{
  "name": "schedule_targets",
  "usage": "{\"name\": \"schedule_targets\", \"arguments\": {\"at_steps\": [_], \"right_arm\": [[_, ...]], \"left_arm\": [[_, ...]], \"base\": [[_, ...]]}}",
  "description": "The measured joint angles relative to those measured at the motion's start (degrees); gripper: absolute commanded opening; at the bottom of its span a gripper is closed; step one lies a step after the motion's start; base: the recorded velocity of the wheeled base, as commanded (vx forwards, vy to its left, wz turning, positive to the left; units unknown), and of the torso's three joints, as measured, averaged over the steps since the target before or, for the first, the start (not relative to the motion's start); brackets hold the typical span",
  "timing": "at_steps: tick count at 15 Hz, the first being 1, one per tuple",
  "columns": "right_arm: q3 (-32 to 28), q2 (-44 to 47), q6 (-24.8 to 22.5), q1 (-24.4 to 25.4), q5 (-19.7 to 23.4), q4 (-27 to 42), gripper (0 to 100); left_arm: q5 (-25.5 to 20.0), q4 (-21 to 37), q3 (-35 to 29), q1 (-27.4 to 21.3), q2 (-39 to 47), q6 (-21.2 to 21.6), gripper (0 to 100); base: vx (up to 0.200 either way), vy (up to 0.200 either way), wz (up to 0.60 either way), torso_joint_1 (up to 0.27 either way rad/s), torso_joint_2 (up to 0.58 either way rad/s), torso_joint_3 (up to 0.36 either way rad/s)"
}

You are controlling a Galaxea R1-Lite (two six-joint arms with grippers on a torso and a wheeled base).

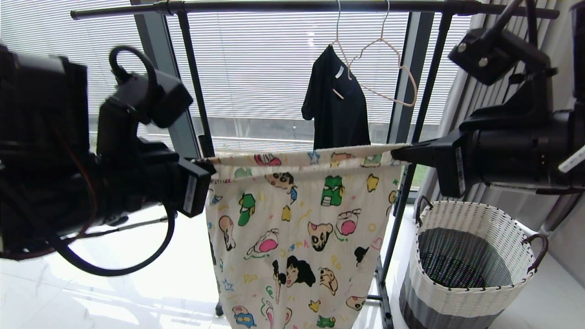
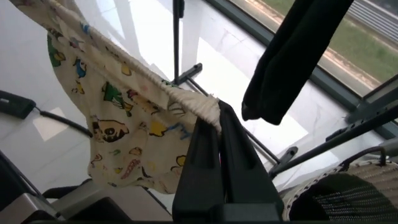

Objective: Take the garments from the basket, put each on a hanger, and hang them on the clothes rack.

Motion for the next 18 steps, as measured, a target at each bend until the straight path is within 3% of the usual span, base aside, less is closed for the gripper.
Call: {"name": "schedule_targets", "arguments": {"at_steps": [2,3,7,12,16,18], "right_arm": [[-6.0,0.6,-0.7,-1.9,0.2,3.9,0],[-8.0,0.7,-0.8,-2.6,0.2,5.8,0],[-9.6,-1.4,-0.8,-3.6,0.5,10.6,0],[-5.9,-9.2,-0.8,-0.6,7.1,17.5,0],[-3.4,-12.0,-0.8,4.7,7.3,18.2,0],[-4.4,-11.2,-0.8,3.7,7.3,16.5,0]], "left_arm": [[-2.1,12.8,-10.5,-1.7,0.2,-2.8,0],[-3.0,14.0,-12.9,-3.2,0.0,-3.7,0],[-4.3,12.5,-15.4,-9.6,0.3,-5.4,0],[-5.2,0.6,-20.2,-11.2,6.6,-4.8,0],[-5.5,1.1,-21.2,-11.3,8.8,-5.0,0],[-5.5,6.2,-21.0,-11.6,8.0,-5.1,0]], "base": [[0.000,0.000,0.00,0.000,0.00,0.000],[0.000,0.000,0.00,0.000,0.00,0.000],[0.000,0.000,0.00,0.000,0.00,0.000],[0.000,0.000,0.00,0.000,0.00,0.000],[0.000,0.000,0.00,0.000,0.00,0.000],[0.000,0.000,0.00,0.000,0.00,0.000]]}}
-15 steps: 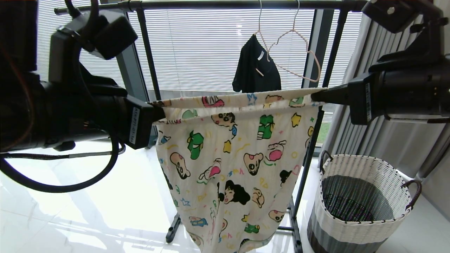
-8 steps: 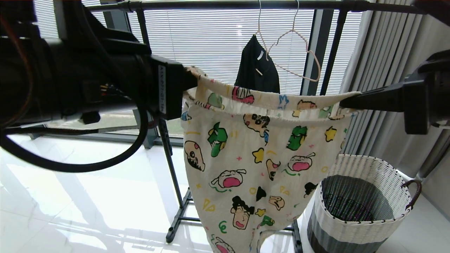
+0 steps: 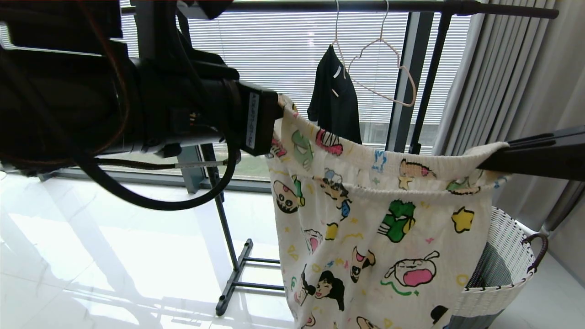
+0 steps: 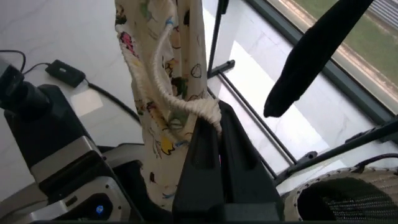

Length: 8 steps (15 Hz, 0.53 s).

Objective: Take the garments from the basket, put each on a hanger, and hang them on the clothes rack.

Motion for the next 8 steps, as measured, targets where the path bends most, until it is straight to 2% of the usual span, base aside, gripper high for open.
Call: {"name": "schedule_targets", "arguments": {"at_steps": [1,2,5,8], "right_arm": [[-2.0,1.4,0.0,-1.6,0.1,-1.7,0],[-5.0,3.3,0.0,-3.1,0.2,-2.7,0],[-15.4,10.1,0.0,-5.6,0.5,-3.6,0],[-20.7,15.1,-0.1,-6.3,0.6,-3.6,0]], "left_arm": [[0.0,4.8,0.1,-0.8,-1.2,-1.1,0],[0.0,7.8,0.1,-2.7,-2.6,-4.5,0],[0.6,11.8,0.5,-10.3,-5.8,-14.1,0],[2.6,12.6,3.0,-16.1,-8.2,-15.8,0]], "base": [[0.000,0.000,0.00,0.000,0.00,0.000],[0.000,0.000,0.00,0.000,0.00,0.000],[0.000,0.000,0.00,0.000,0.00,0.000],[0.000,0.000,0.00,0.000,0.00,0.000]]}}
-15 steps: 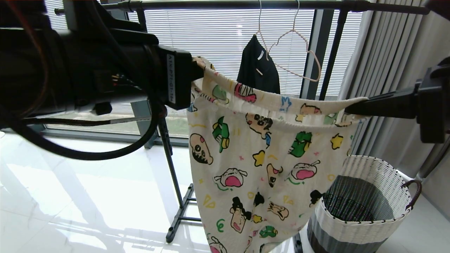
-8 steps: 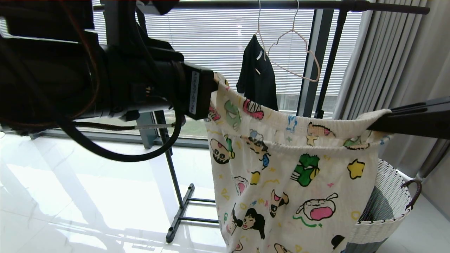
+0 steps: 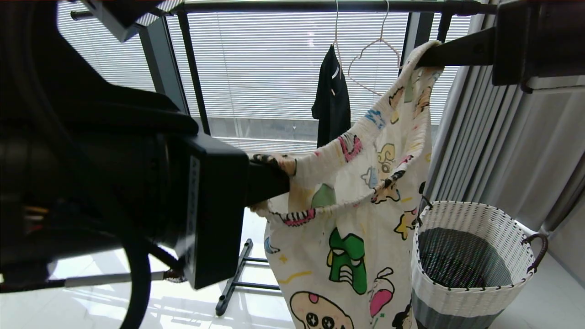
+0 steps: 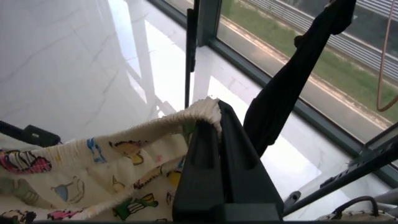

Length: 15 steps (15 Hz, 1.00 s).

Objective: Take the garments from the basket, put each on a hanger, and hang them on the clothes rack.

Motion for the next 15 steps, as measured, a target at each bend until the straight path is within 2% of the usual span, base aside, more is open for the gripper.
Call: {"name": "schedule_targets", "arguments": {"at_steps": [2,4,7,10,15], "right_arm": [[-0.5,1.2,0.0,-0.4,-0.1,0.2,0],[-0.6,1.2,0.0,-1.1,-0.1,1.9,0],[0.9,-1.6,0.0,-1.7,0.0,6.6,0],[5.7,-6.6,0.0,-1.5,0.1,10.4,0],[8.8,-10.4,-0.1,-0.3,-0.1,10.9,0]], "left_arm": [[0.4,0.0,1.4,-1.0,-1.0,0.0,0],[0.3,-0.1,1.8,0.2,-1.4,1.3,0],[0.3,-1.8,1.7,6.2,-0.5,9.4,0],[0.4,-12.7,-0.1,13.5,3.5,14.7,0],[0.6,-13.7,-0.8,15.5,6.6,15.0,0]], "base": [[0.000,0.000,0.00,0.000,0.00,0.000],[0.000,0.000,0.00,0.000,0.00,0.000],[0.000,0.000,0.00,0.000,0.00,0.000],[0.000,0.000,0.00,0.000,0.00,0.000],[0.000,0.000,0.00,0.000,0.00,0.000]]}}
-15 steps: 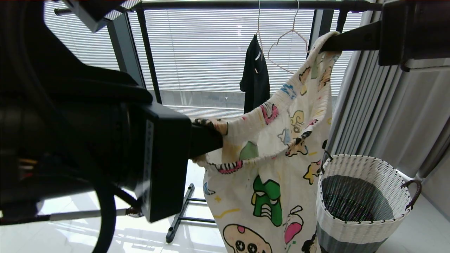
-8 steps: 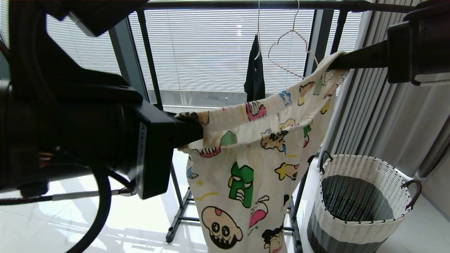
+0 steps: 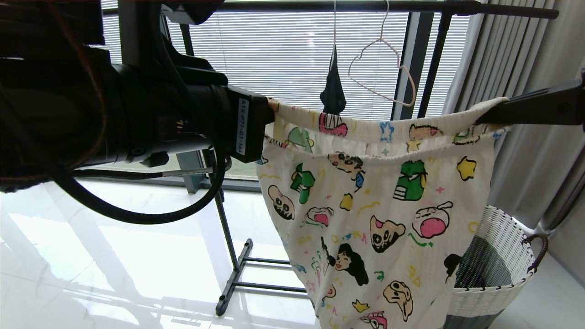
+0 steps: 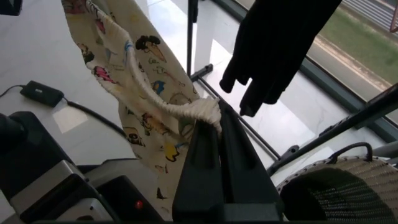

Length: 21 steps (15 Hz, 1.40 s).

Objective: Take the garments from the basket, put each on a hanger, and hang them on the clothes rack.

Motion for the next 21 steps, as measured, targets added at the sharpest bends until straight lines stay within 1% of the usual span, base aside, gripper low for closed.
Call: {"name": "schedule_targets", "arguments": {"at_steps": [4,9,10,12,14,16,18,19,20,21], "right_arm": [[1.1,-0.7,0.1,-0.1,-0.4,-0.1,0],[1.8,-1.2,0.1,-0.1,-0.5,-0.2,0],[1.8,-1.2,0.2,-0.1,-0.5,-0.2,100],[1.9,-1.3,0.3,-0.1,-0.5,-0.1,100],[1.9,-1.4,0.4,-0.1,-0.6,-0.1,100],[2.3,-1.8,0.5,-0.4,-0.7,-0.1,100],[2.9,-2.3,0.5,-2.0,-0.8,-0.1,100],[3.4,-2.5,0.4,-3.5,-1.6,-0.1,100],[4.2,-2.7,0.3,-5.4,-4.3,-0.1,100],[5.4,-2.8,0.3,-7.4,-8.0,0.0,100]], "left_arm": [[3.6,0.0,0.0,1.0,0.8,0.0,0],[3.9,0.0,0.0,1.2,1.1,0.1,0],[3.9,0.0,0.0,1.2,1.1,0.1,0],[3.9,0.0,0.0,1.5,1.2,0.1,0],[4.0,0.1,0.0,2.9,1.6,0.2,0],[5.6,0.0,0.2,5.3,2.2,1.2,0],[7.6,0.0,1.5,8.0,2.6,3.2,0],[8.3,0.0,2.6,9.4,2.6,4.1,0],[8.6,0.0,3.8,10.7,2.2,4.9,0],[8.6,0.0,5.0,12.1,1.6,5.5,0]], "base": [[0.000,0.000,0.00,0.000,0.00,0.000],[0.000,0.000,0.00,0.000,0.00,0.000],[0.000,0.000,0.00,0.000,0.00,0.000],[0.000,0.000,0.00,0.000,0.00,0.000],[0.000,0.000,0.00,0.000,0.00,0.000],[0.000,0.000,0.00,0.000,0.00,0.000],[0.000,0.000,0.00,0.000,0.00,0.000],[0.000,0.000,0.00,0.000,0.00,0.000],[0.000,0.000,0.00,0.000,0.00,0.000],[0.000,0.000,0.00,0.000,0.00,0.000]]}}
